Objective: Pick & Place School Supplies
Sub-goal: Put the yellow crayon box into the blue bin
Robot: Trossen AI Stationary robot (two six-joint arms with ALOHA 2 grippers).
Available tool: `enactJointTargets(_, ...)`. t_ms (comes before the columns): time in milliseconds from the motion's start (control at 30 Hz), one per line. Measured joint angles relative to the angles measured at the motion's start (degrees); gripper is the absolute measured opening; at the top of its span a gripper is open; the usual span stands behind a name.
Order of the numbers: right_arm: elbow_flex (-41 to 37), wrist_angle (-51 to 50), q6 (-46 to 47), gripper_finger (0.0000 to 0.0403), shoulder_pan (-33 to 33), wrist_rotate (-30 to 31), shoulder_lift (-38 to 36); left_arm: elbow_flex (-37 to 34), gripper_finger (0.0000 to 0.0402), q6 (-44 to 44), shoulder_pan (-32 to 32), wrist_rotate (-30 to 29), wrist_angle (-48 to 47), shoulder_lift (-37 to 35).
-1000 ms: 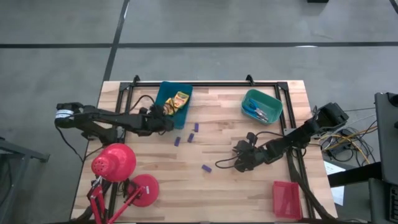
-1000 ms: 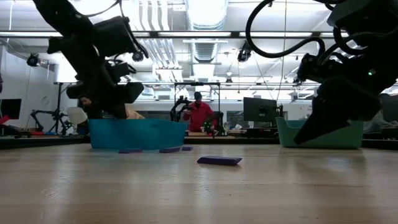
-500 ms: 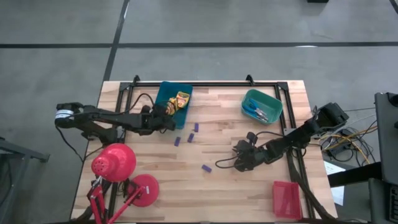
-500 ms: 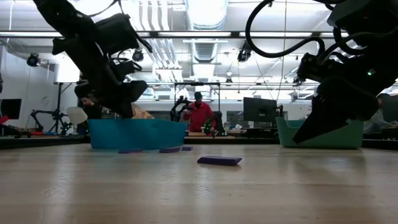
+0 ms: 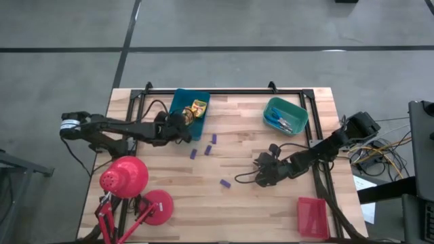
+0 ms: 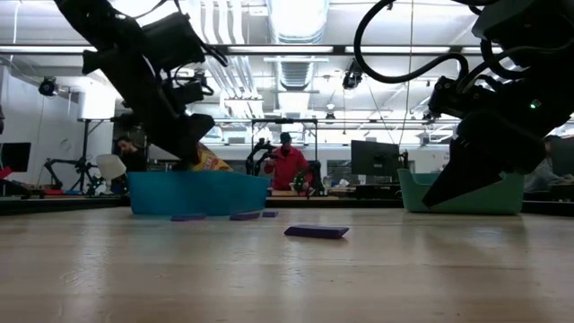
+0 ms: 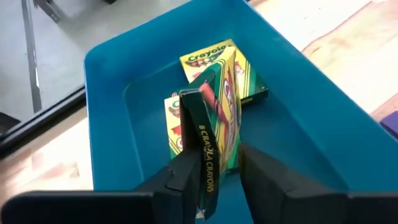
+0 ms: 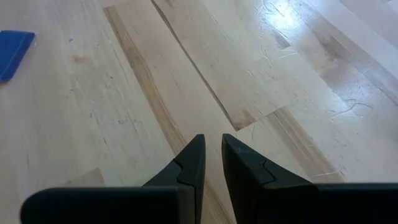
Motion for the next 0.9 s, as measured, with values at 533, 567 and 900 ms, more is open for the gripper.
enactJointTargets(533, 0.0, 0.02, -0.02, 0.0052, 0.01, 0.0, 0.0, 0.21, 0.0209, -0.59, 2.72, -0.1, -0.04, 0.0)
enactJointTargets(567, 0.0, 0.02, -0.02, 0.0052, 0.01, 0.0, 0.0, 0.21, 0.0213, -0.59, 2.85, -0.11, -0.04, 0.0)
enactJointTargets(900, 0.0, 0.02, -0.04, 0.0052, 0.0, 0.0, 0.0, 0.19, 0.0225, -6.34, 2.9, 11.68, 3.68, 0.0)
